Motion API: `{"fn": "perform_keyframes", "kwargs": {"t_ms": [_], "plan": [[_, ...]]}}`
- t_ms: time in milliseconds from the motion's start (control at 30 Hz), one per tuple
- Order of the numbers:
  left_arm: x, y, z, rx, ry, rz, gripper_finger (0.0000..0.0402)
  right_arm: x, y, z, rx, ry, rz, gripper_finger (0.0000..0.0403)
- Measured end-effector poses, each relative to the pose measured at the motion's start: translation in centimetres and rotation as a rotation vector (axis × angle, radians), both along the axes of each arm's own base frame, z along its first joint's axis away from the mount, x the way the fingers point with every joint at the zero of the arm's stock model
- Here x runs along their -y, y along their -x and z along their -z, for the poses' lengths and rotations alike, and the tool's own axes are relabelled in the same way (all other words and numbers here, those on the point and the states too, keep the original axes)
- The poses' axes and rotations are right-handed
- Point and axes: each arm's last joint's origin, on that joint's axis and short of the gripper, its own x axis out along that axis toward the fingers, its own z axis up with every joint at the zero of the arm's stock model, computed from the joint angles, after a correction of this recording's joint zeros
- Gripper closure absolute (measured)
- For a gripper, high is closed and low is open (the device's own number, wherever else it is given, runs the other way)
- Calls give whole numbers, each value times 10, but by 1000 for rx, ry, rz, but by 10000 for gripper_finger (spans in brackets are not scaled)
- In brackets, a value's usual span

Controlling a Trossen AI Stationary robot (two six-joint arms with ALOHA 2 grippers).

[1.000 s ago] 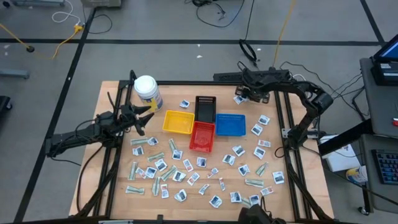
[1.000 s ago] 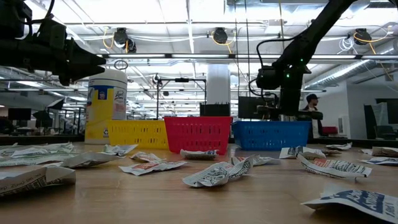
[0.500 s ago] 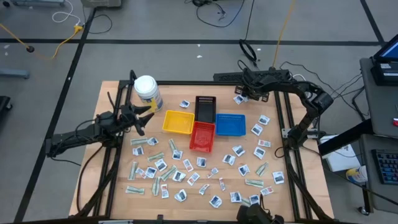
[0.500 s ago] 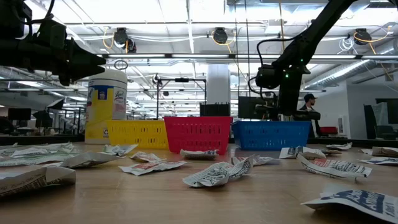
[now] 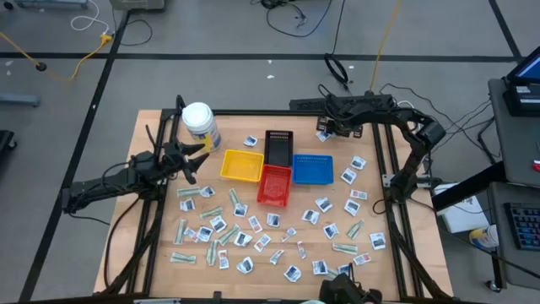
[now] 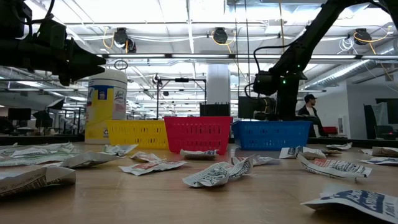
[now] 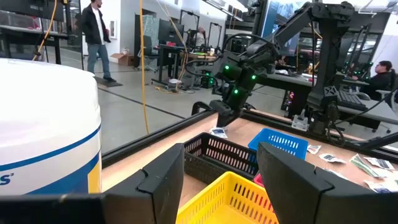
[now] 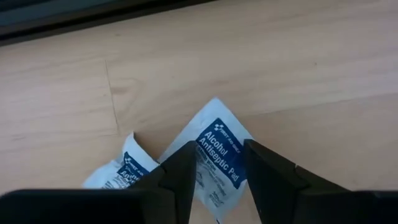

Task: Pick & Place First Aid Supplies
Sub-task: Put the alcohol pad into the blue bin

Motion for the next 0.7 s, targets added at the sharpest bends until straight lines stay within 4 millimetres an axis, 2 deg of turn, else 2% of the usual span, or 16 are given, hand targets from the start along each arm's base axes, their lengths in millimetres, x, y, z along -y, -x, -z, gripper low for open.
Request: {"fn": "perform_keyframes", "kwargs": {"t_ms": [67,200,367,533,700], "plan": [[0,0,0,0,0,0,192,0,0,0,-6,1,-5,305],[0,0,0,0,0,0,192,1,0,1,-19,15,-42,383],[0,0,0,1,0,0,192,-1,1,-6,-42,11,-100,399],[0,0,0,0,0,0,192,-5,2,-48,-64,38,-176,401],[0,0,0,0,0,0,192,-19,1,-82,-107,28,-317,402]]}}
